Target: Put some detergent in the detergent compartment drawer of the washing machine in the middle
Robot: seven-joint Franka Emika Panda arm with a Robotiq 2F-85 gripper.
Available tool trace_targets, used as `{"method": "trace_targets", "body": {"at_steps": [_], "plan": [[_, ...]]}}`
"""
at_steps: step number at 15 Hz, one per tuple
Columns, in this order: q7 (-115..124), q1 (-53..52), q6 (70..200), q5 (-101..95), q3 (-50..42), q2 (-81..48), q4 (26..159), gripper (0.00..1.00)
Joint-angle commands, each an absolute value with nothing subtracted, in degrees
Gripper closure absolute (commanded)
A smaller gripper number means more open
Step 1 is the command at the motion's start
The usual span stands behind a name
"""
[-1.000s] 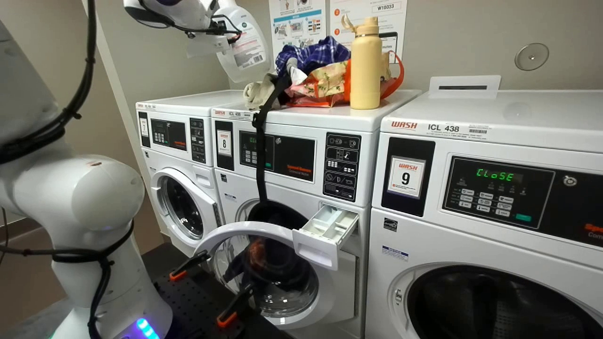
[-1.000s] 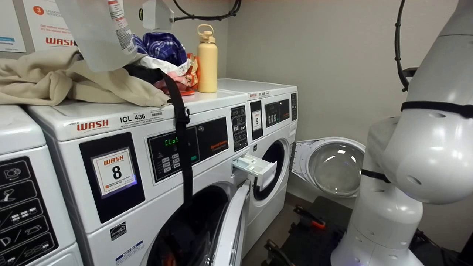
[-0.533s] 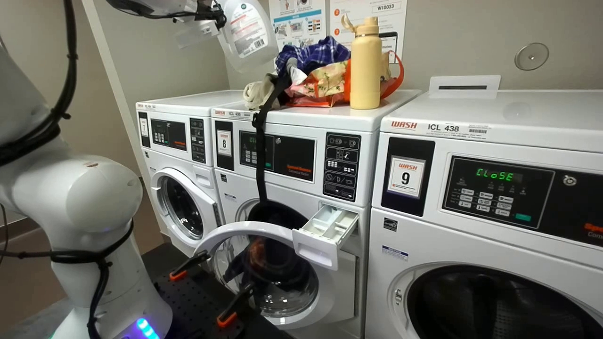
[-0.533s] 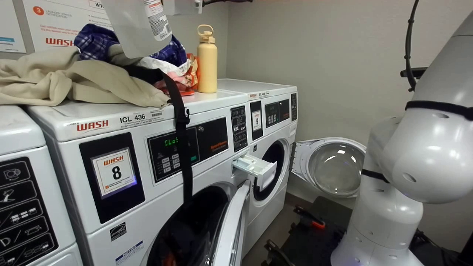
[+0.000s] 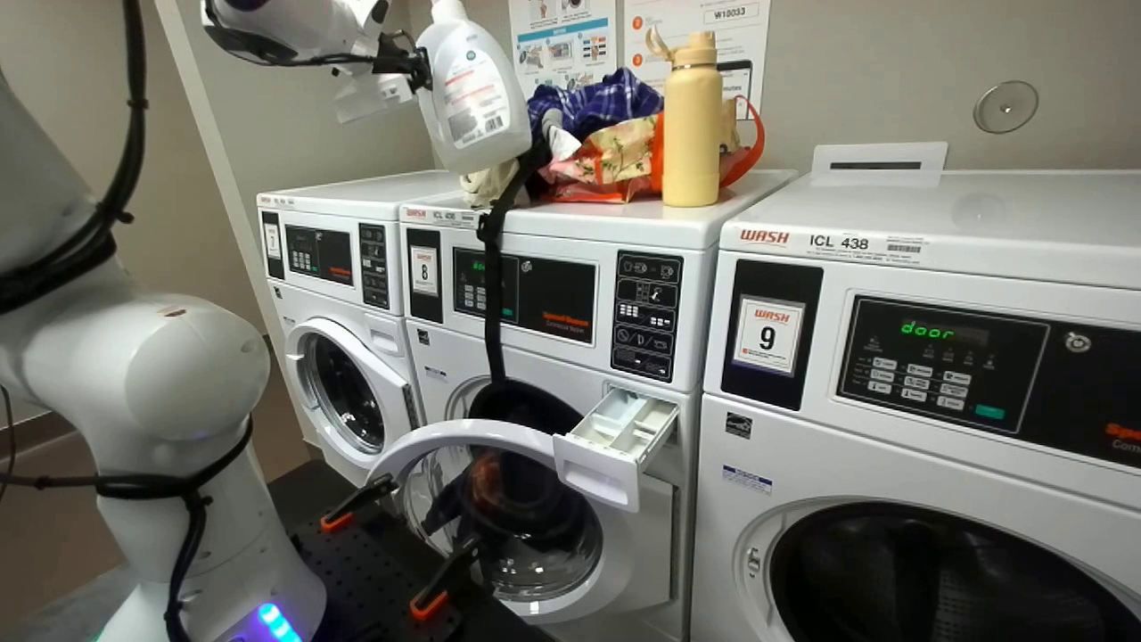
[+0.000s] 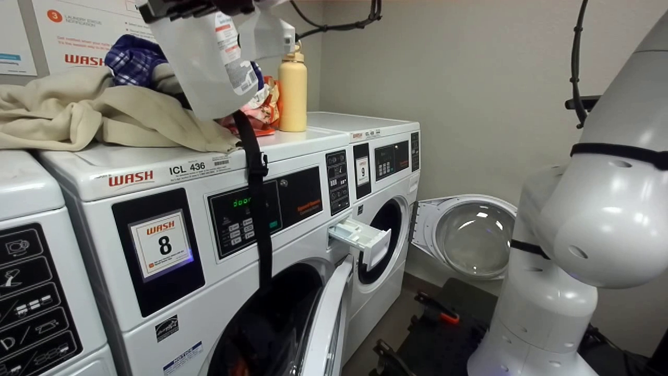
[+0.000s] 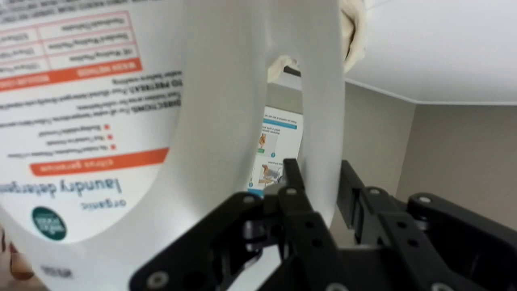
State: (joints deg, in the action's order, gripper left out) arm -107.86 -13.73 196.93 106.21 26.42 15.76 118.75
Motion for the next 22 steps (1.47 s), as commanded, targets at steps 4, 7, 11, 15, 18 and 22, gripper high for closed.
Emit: {"method": "trace_targets", "body": {"at_steps": [4, 7, 11, 15, 18, 22], "plan": [[-107.8, -14.6, 196.8, 106.4, 25.8, 14.2, 119.2, 0.74], [-107.8, -14.7, 196.8, 106.4, 25.8, 14.4, 119.2, 0.74], [-105.2, -13.7, 199.8, 105.6, 26.9, 13.6, 118.5, 0.94], [-100.7, -4.1, 198.0, 104.3, 32.8, 16.8, 120.7, 0.94], [-96.9, 4.6, 198.0, 104.3, 39.8, 20.1, 121.6, 0.94], [-90.7, 16.0, 198.0, 106.3, 50.3, 26.6, 123.5, 0.94]]}}
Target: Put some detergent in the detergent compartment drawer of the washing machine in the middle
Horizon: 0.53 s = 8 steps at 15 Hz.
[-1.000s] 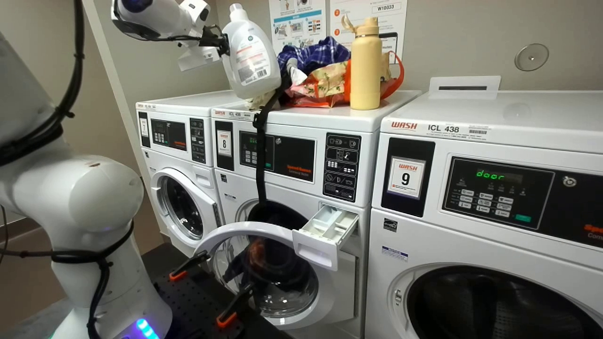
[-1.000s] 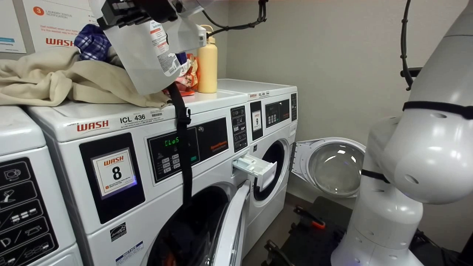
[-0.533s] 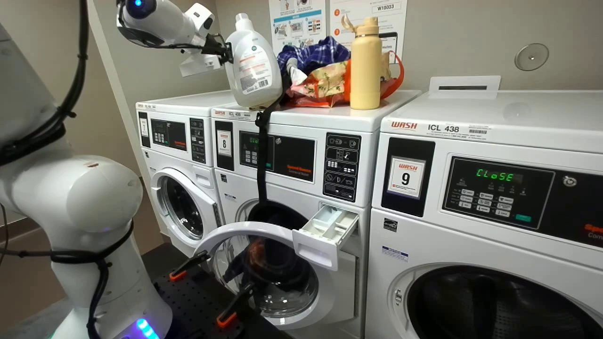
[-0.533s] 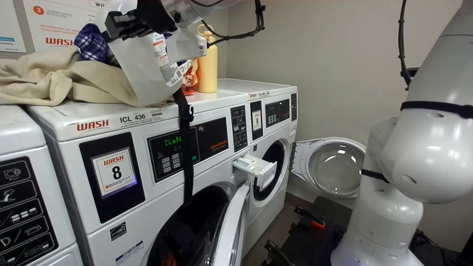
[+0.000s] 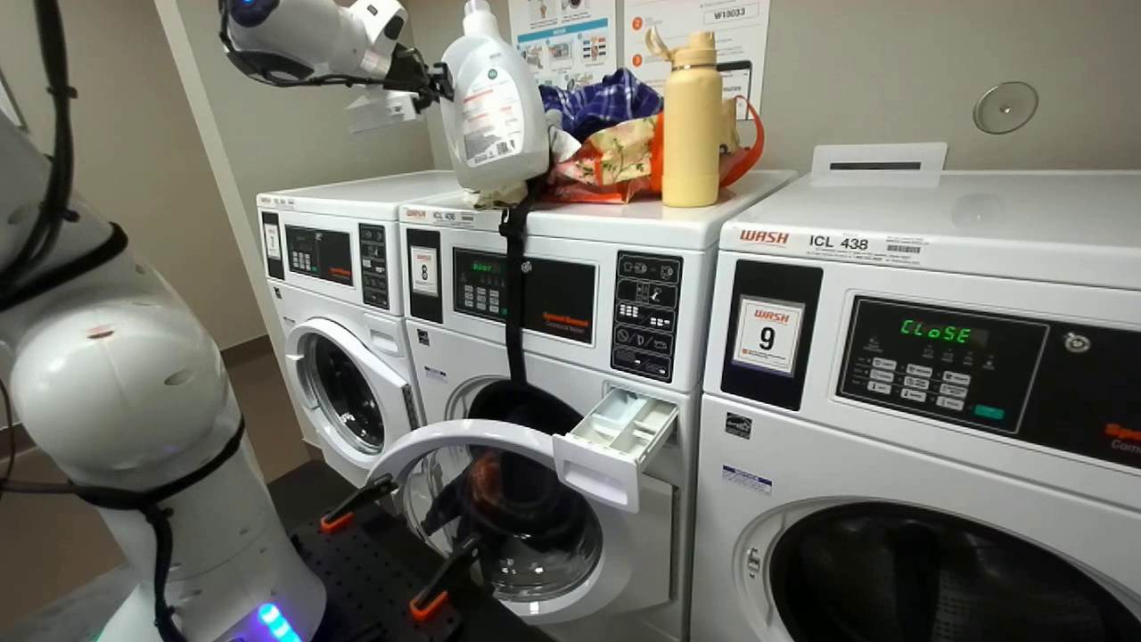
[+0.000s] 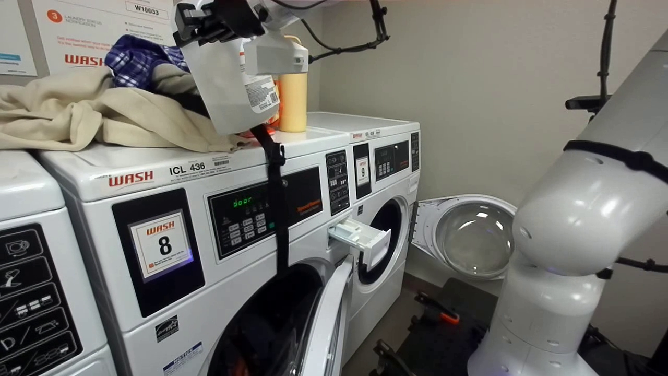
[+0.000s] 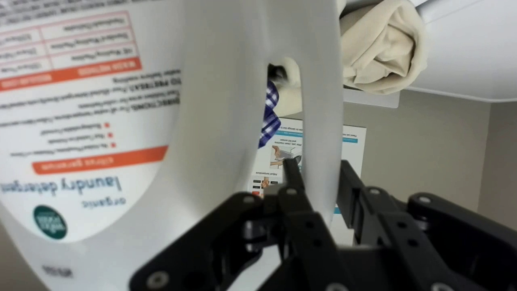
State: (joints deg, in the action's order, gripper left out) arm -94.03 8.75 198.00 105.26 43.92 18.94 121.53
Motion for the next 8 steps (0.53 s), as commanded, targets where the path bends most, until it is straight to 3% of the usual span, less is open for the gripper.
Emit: {"method": "trace_targets", "body": {"at_steps": [1, 8], "plan": [[-89.2, 18.3, 198.0, 107.1, 52.9, 28.3, 123.9, 0.94], [-80.1, 25.5, 198.0, 114.6, 60.4, 40.5, 126.8, 0.94]]}}
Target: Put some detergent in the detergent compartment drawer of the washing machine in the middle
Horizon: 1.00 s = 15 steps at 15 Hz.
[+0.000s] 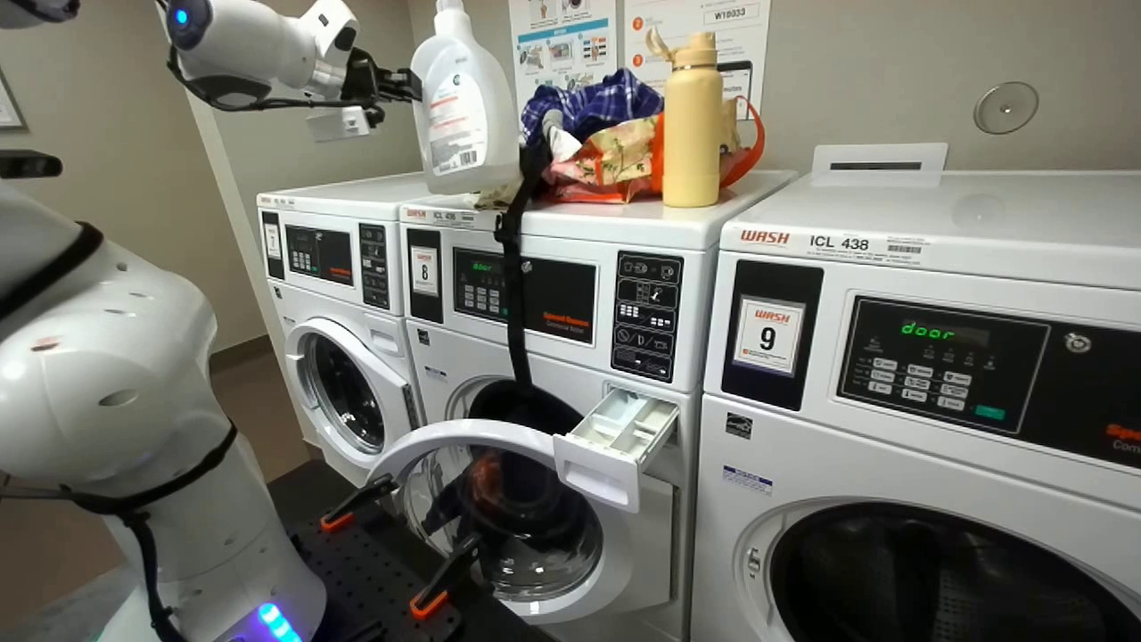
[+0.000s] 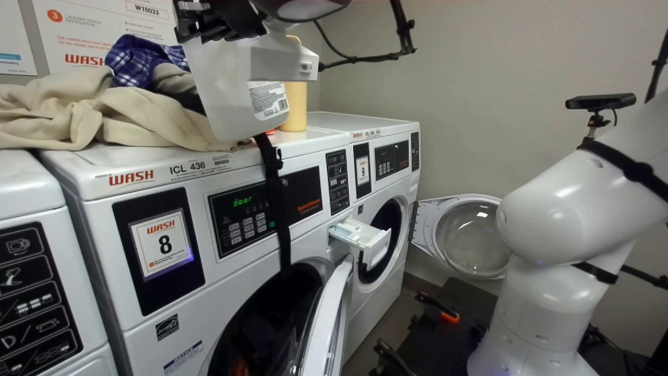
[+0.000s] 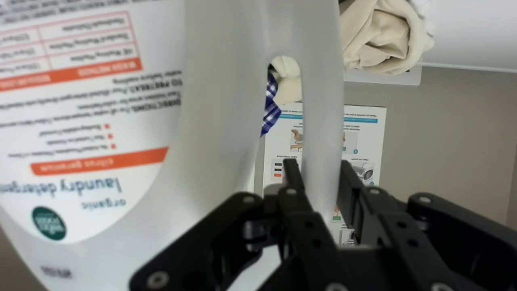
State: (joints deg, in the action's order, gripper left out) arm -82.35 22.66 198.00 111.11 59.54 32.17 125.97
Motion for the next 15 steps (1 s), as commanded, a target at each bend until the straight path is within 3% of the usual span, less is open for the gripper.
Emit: {"method": "trace_targets", "body": {"at_steps": [1, 9, 15], "plan": [[-79.1, 25.5, 198.0, 116.2, 60.0, 42.5, 127.5, 0.94], [-80.0, 24.2, 198.0, 126.1, 56.3, 55.0, 135.5, 0.94], [-81.7, 20.3, 198.0, 124.4, 46.1, 57.4, 141.8, 0.94]]}}
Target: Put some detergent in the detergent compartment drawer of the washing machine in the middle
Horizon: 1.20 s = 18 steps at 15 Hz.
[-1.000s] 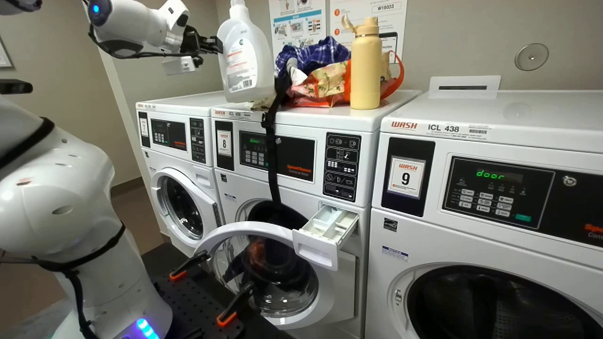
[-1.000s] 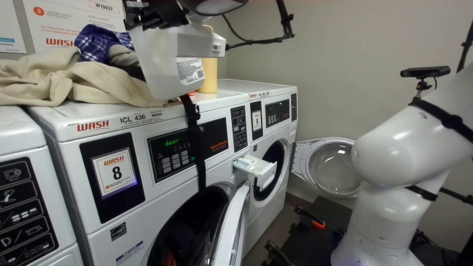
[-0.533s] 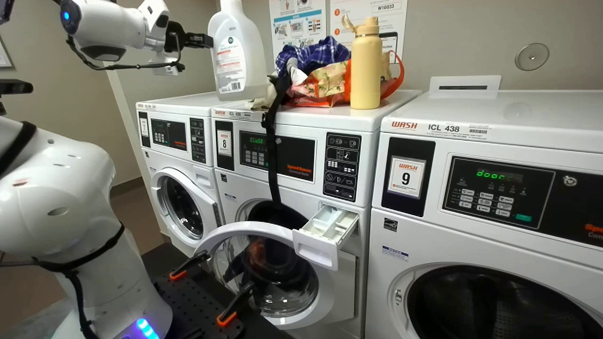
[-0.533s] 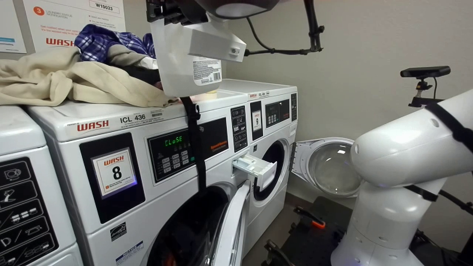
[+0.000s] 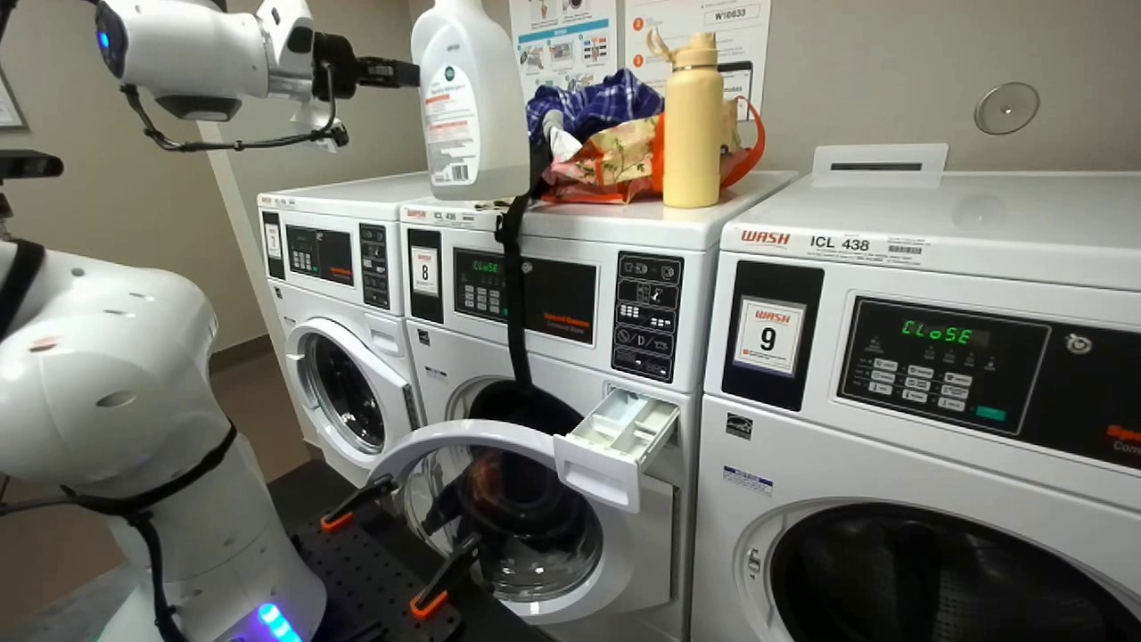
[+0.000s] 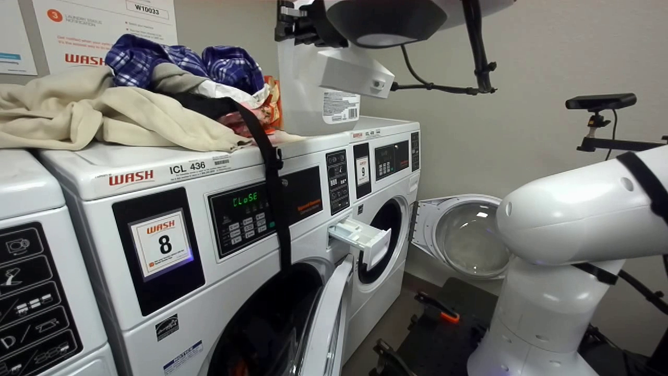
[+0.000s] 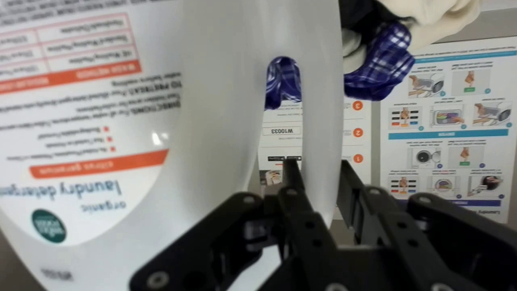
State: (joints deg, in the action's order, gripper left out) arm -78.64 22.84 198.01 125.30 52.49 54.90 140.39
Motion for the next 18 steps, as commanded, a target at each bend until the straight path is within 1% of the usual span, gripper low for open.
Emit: {"method": "trace_targets", "body": {"at_steps": [1, 4, 8, 13, 14, 15, 18], "plan": [[-81.8, 19.4, 198.0, 124.1, 44.0, 57.1, 142.4, 0.94], [-82.0, 16.1, 198.0, 123.3, 38.3, 56.9, 143.9, 0.94], [-81.1, 13.5, 197.4, 122.8, 33.6, 57.3, 145.8, 0.94], [-79.3, 15.3, 196.7, 123.2, 31.9, 57.3, 147.3, 0.94], [-69.8, 12.8, 197.9, 114.4, 31.5, 56.4, 149.6, 0.94], [-76.2, 15.8, 195.8, 121.1, 31.4, 57.2, 148.5, 0.94], [-72.3, 16.9, 193.0, 119.9, 30.9, 57.0, 150.2, 0.94]]}}
